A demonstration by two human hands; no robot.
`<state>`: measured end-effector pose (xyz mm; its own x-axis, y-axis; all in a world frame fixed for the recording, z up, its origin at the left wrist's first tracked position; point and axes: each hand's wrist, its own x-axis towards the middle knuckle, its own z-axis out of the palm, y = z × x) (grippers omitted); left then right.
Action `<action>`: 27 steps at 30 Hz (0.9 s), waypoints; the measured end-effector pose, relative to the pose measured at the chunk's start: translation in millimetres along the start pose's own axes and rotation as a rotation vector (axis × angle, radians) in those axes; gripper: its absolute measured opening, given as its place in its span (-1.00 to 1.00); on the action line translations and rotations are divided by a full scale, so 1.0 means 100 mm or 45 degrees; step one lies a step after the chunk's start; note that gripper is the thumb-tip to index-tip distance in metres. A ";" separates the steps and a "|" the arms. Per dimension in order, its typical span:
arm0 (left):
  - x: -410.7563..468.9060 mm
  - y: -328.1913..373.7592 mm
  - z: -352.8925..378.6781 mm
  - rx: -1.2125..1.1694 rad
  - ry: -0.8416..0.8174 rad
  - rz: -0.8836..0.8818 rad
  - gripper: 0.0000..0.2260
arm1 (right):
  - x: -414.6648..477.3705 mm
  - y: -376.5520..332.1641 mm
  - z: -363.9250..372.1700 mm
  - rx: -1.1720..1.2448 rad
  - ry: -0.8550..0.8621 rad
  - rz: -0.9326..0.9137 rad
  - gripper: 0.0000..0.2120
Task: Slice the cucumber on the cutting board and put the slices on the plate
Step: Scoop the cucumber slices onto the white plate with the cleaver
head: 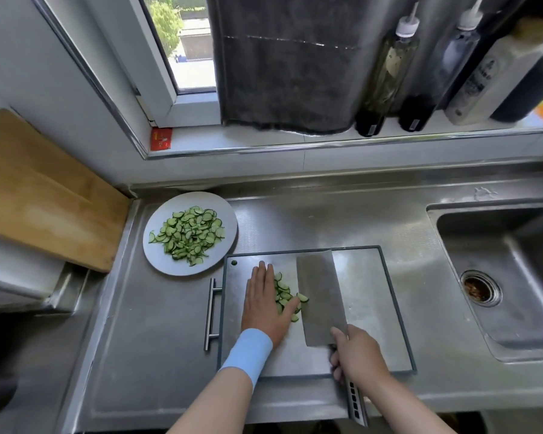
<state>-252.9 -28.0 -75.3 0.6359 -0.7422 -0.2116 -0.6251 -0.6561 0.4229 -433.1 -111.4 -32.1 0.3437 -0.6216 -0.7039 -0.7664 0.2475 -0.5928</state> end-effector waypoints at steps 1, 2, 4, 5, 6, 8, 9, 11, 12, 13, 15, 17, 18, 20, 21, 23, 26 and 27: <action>0.01 0.01 0.02 -0.018 0.016 -0.008 -0.15 | 0.01 -0.02 0.03 -0.004 -0.009 0.015 -0.77; 0.01 0.03 0.05 -0.043 0.033 -0.013 -0.16 | 0.02 -0.04 0.06 -0.006 -0.021 0.032 -0.78; 0.00 0.05 0.08 -0.094 0.059 -0.004 -0.18 | 0.05 -0.08 0.11 -0.017 -0.048 0.055 -0.80; 0.00 0.06 0.09 -0.103 0.069 0.004 -0.19 | 0.06 -0.10 0.14 -0.031 -0.066 0.065 -0.80; -0.01 0.06 0.10 -0.107 0.079 0.009 -0.20 | 0.07 -0.12 0.17 -0.047 -0.085 0.070 -0.78; -0.01 0.06 0.11 -0.116 0.089 0.004 -0.22 | 0.08 -0.16 0.24 -0.089 -0.124 0.064 -0.77; 0.00 0.06 0.11 -0.114 0.087 0.002 -0.23 | 0.07 -0.19 0.28 -0.108 -0.144 0.062 -0.77; 0.00 0.06 0.12 -0.098 0.082 0.012 -0.24 | 0.05 -0.23 0.36 -0.137 -0.191 0.041 -0.77; 0.01 0.05 0.11 -0.089 0.081 0.020 -0.25 | 0.04 -0.24 0.40 -0.152 -0.223 0.017 -0.76; 0.01 0.04 0.11 -0.083 0.082 0.030 -0.26 | 0.03 -0.25 0.43 -0.160 -0.258 -0.001 -0.76; 0.01 0.03 0.11 -0.092 0.088 0.047 -0.29 | 0.00 -0.26 0.45 -0.125 -0.330 -0.026 -0.77; 0.00 0.02 0.11 -0.144 0.090 0.061 -0.31 | -0.03 -0.26 0.45 -0.037 -0.402 -0.060 -0.76; -0.01 0.01 0.11 -0.174 0.095 0.065 -0.33 | -0.06 -0.27 0.45 0.004 -0.436 -0.070 -0.75; -0.03 -0.01 0.05 -0.235 0.118 0.085 -0.36 | -0.11 -0.30 0.46 0.052 -0.479 -0.081 -0.75; -0.04 -0.02 -0.01 -0.264 0.137 0.104 -0.36 | -0.14 -0.32 0.47 0.075 -0.489 -0.084 -0.76; 0.00 -0.06 -0.17 -0.285 0.174 0.162 -0.37 | -0.18 -0.42 0.51 0.119 -0.490 -0.102 -0.76; 0.18 -0.17 -0.47 -0.253 0.249 0.216 -0.38 | -0.19 -0.73 0.61 0.162 -0.478 -0.176 -0.74; 0.26 -0.23 -0.59 -0.251 0.261 0.207 -0.38 | -0.18 -0.86 0.66 0.168 -0.479 -0.196 -0.74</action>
<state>-195.7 -24.5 -38.8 0.6255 -0.7789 0.0460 -0.6390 -0.4776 0.6030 -337.6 -72.6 6.1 0.6415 -0.3506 -0.6823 -0.6231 0.2807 -0.7301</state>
